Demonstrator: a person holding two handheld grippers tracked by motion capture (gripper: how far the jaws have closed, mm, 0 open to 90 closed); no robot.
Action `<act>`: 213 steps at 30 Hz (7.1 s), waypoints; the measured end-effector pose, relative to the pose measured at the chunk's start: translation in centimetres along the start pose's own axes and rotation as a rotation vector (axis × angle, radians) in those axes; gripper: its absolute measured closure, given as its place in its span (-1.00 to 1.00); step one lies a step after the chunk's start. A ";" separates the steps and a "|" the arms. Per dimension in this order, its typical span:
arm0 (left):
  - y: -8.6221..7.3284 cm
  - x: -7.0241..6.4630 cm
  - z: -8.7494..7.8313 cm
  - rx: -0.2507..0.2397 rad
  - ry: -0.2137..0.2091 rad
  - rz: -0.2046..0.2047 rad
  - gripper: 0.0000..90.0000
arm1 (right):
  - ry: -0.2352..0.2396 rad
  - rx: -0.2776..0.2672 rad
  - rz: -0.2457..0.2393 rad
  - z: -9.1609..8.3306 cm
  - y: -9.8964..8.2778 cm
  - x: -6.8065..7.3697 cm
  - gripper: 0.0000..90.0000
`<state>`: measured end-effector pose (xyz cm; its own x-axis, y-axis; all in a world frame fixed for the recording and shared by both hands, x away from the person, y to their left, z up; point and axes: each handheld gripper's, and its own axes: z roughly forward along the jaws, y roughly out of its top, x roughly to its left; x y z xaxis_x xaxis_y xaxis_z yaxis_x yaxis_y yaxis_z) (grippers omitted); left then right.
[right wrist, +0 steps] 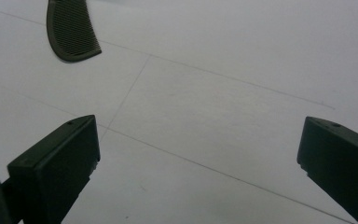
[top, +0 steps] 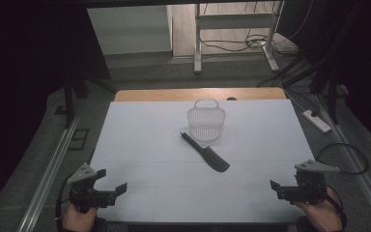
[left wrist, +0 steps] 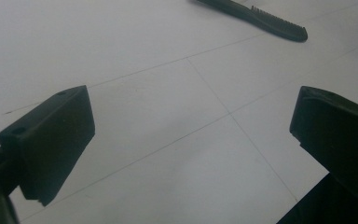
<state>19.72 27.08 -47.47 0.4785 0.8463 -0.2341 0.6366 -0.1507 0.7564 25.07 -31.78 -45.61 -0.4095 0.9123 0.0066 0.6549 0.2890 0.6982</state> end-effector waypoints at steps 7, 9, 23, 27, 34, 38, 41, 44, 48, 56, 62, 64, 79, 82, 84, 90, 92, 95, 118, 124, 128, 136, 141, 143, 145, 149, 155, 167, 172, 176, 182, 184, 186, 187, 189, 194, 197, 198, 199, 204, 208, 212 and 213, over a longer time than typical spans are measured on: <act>-0.1 0.2 -0.1 -0.001 -0.001 -0.017 -0.99 | 0.021 0.016 -0.001 0.2 0.1 0.0 -1.00; 0.0 0.2 -0.1 0.000 -0.001 -0.014 -0.99 | 0.019 0.020 0.003 0.2 0.1 0.0 -1.00; 0.0 0.2 0.0 0.006 -0.012 -0.016 -0.98 | 0.045 0.027 -0.018 0.3 0.1 0.1 -1.00; 0.0 0.3 0.0 0.007 -0.013 -0.021 -0.98 | 0.051 0.031 -0.026 0.3 0.1 0.1 -1.00; -0.1 0.4 0.0 0.005 -0.017 -0.028 -0.98 | 0.053 0.034 -0.034 0.4 0.2 0.2 -1.00; -0.1 0.4 0.0 0.005 -0.017 -0.029 -0.98 | 0.055 0.033 -0.036 0.4 0.2 0.2 -1.00; -0.1 0.4 0.0 0.005 -0.017 -0.029 -0.98 | 0.056 0.033 -0.037 0.4 0.2 0.2 -1.00; -0.1 0.4 0.0 0.005 -0.017 -0.030 -0.98 | 0.058 0.031 -0.038 0.3 0.1 0.2 -1.00; -0.1 0.4 0.0 0.006 -0.017 -0.030 -0.98 | 0.061 0.030 -0.040 0.3 0.2 0.2 -1.00; -0.1 0.4 0.0 0.008 -0.015 -0.030 -0.98 | 0.085 0.028 -0.054 0.3 0.2 0.3 -1.00; -0.1 0.4 0.0 0.007 -0.017 -0.035 -0.98 | 0.119 0.025 -0.070 0.4 0.6 0.4 -1.00; -0.1 0.5 0.0 0.006 -0.018 -0.036 -0.98 | 0.122 0.025 -0.074 0.4 0.7 0.5 -1.00; -0.1 0.5 0.0 0.004 -0.021 -0.043 -0.98 | 0.233 0.031 -0.058 1.1 1.8 0.5 -1.00; -0.1 0.5 0.0 0.005 -0.021 -0.044 -0.98 | 0.232 0.025 -0.066 1.3 2.1 0.7 -1.00; -0.1 0.6 0.0 0.005 -0.021 -0.044 -0.98 | 0.232 0.014 -0.078 1.4 2.3 0.8 -1.00; -0.1 0.6 0.0 0.005 -0.022 -0.045 -0.97 | 0.237 0.026 -0.113 2.0 3.0 1.2 -1.00; -0.1 0.6 0.0 0.006 -0.022 -0.044 -0.97 | 0.236 0.031 -0.120 2.0 3.0 1.2 -1.00; -0.1 0.6 0.0 0.005 -0.022 -0.045 -0.97 | 0.243 0.039 -0.106 2.2 3.2 1.3 -1.00; -0.1 0.6 0.0 0.004 -0.026 -0.047 -0.97 | 0.280 0.032 -0.166 4.1 5.5 2.8 -1.00; -0.1 0.6 0.0 0.003 -0.028 -0.049 -0.97 | 0.323 0.034 -0.143 4.7 6.0 2.9 -1.00; 0.0 0.6 0.0 0.003 -0.029 -0.049 -0.97 | 0.329 0.026 -0.141 4.9 6.3 3.0 -1.00; 0.0 0.6 0.1 0.006 -0.028 -0.043 -0.97 | 0.321 0.042 -0.145 5.6 7.1 3.5 -1.00; 0.0 0.6 0.1 0.008 -0.028 -0.040 -0.97 | 0.315 0.059 -0.157 6.2 7.5 3.9 -1.00; 0.0 0.6 0.1 0.009 -0.027 -0.038 -0.97 | 0.311 0.061 -0.168 6.4 7.6 4.0 -1.00; 0.0 0.5 0.2 0.011 -0.028 -0.036 -0.97 | 0.306 0.064 -0.182 6.7 7.7 4.2 -1.00; 0.0 0.5 0.2 0.015 -0.028 -0.032 -0.97 | 0.292 0.086 -0.200 7.2 8.1 4.6 -1.00; 0.1 0.5 0.2 0.020 -0.030 -0.030 -0.97 | 0.288 0.117 -0.186 7.9 8.7 5.0 -1.00; 0.1 0.5 0.3 0.024 -0.031 -0.029 -0.97 | 0.286 0.176 -0.211 9.3 9.8 6.5 -1.00; 0.1 0.5 0.3 0.025 -0.032 -0.029 -0.97 | 0.292 0.190 -0.217 9.9 10.2 6.9 -1.00; 0.1 0.5 0.3 0.025 -0.034 -0.031 -0.97 | 0.296 0.198 -0.217 10.4 10.6 7.1 -1.00; 0.1 0.6 0.3 0.026 -0.037 -0.032 -0.97 | 0.305 0.203 -0.227 11.1 11.2 7.6 -1.00; 0.1 0.6 0.3 0.027 -0.038 -0.033 -0.97 | 0.305 0.206 -0.235 11.4 11.3 7.8 -1.00; 0.1 0.6 0.3 0.027 -0.038 -0.033 -0.97 | 0.307 0.209 -0.239 11.6 11.4 8.1 -1.00; 0.1 0.6 0.3 0.028 -0.037 -0.032 -0.97 | 0.306 0.212 -0.241 11.8 11.5 8.2 -1.00; 0.1 0.6 0.4 0.028 -0.039 -0.033 -0.97 | 0.305 0.221 -0.249 12.0 11.6 8.4 -1.00; 0.1 0.6 0.4 0.029 -0.040 -0.035 -0.97 | 0.311 0.225 -0.247 12.5 12.0 8.7 -1.00; 0.1 0.6 0.4 0.029 -0.041 -0.035 -0.97 | 0.311 0.227 -0.246 12.8 12.2 8.9 -1.00; 0.1 0.6 0.4 0.029 -0.041 -0.036 -0.97 | 0.314 0.229 -0.247 12.9 12.3 8.9 -1.00; 0.1 0.6 0.4 0.029 -0.041 -0.036 -0.97 | 0.320 0.230 -0.246 12.9 12.3 9.0 -1.00; 0.1 0.7 0.4 0.029 -0.042 -0.038 -0.97 | 0.323 0.234 -0.246 13.3 12.7 9.3 -1.00; 0.1 0.7 0.4 0.030 -0.044 -0.040 -0.97 | 0.324 0.240 -0.253 13.6 12.9 9.6 -1.00; 0.2 0.7 0.4 0.030 -0.045 -0.040 -0.97 | 0.325 0.247 -0.261 14.1 13.2 10.0 -1.00; 0.1 0.7 0.4 0.030 -0.045 -0.041 -0.97 | 0.326 0.248 -0.261 14.2 13.2 10.1 -1.00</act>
<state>20.40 27.46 -47.76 0.4782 0.8283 -0.2920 0.6734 -0.1323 0.7273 38.62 -14.60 -46.46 -0.7320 0.6731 0.1057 0.6193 0.5925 0.5152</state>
